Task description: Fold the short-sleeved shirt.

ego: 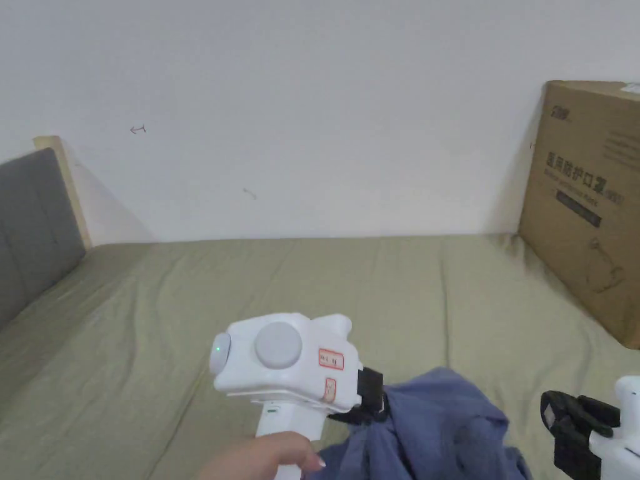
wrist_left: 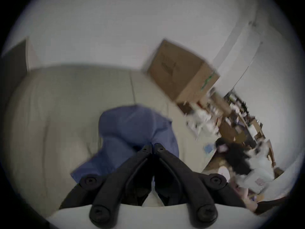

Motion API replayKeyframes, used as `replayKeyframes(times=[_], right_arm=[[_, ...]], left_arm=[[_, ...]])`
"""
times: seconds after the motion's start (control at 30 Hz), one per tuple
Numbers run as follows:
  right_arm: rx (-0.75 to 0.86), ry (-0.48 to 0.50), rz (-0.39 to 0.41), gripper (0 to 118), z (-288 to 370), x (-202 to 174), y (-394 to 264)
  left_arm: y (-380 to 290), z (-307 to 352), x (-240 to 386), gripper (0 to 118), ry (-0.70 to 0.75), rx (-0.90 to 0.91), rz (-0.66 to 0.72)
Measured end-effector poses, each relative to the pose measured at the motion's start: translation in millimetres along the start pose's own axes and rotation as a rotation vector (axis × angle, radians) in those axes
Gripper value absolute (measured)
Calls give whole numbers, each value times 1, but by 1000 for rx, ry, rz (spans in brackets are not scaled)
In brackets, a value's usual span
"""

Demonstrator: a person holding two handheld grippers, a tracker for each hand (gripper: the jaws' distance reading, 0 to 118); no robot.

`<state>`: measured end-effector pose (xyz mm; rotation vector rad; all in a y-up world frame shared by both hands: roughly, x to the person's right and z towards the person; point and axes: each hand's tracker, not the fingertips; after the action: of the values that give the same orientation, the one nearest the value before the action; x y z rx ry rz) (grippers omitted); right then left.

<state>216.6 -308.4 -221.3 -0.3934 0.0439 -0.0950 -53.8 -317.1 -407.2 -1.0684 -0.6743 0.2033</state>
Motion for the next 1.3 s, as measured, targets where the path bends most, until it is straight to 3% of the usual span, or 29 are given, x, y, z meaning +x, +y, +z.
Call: replayKeyframes(times=[0.1,0.13,0.17,0.23,0.37,0.5,0.63,0.73,0.77,0.8,0.83,0.87,0.9,1.0,1.13,1.23,1.27,1.3], right_arm=[[-49,3,-17,0,-10,4,-14],[-63,2,-21,0,-13,5,-18],[-71,5,-24,0,-14,5,-20],[-85,11,-26,0,-16,5,-23],[-79,11,-15,0,-16,2,-18],[-28,8,-24,0,-8,-3,-7],[42,-3,-24,0,2,-9,-1],[68,-11,-21,0,7,-12,0],[70,-12,-21,0,8,-13,0],[69,-12,-22,0,8,-14,1],[66,-10,-23,0,8,-14,1],[64,-8,-24,0,7,-15,1],[61,-7,-24,0,7,-15,1],[49,-3,-20,0,5,-18,0],[33,6,-15,0,2,-20,-3],[14,10,-12,0,-2,-18,-6],[7,8,-11,0,-4,-18,-7],[-4,5,-9,0,-6,-16,-9]], left_arm=[[-20,-41,-23,1,-20,-103,109],[-25,-48,-28,14,-15,-115,129],[-30,-51,-31,39,-2,-119,144],[-33,-43,-36,111,7,-80,150],[-26,-2,-39,110,21,8,127],[-32,71,-33,110,112,283,-14],[-77,132,-32,107,228,541,-113],[-113,157,-40,102,288,653,-75],[-123,161,-42,91,305,661,-47],[-132,166,-45,72,325,670,-20],[-142,171,-49,37,320,700,-2],[-143,171,-53,11,296,704,6],[-144,172,-57,0,278,684,2],[-123,151,-72,0,359,505,25],[-88,96,-123,0,301,232,171],[-79,49,-150,1,316,100,191],[-79,34,-156,19,340,78,182],[-81,20,-160,59,340,53,177]])
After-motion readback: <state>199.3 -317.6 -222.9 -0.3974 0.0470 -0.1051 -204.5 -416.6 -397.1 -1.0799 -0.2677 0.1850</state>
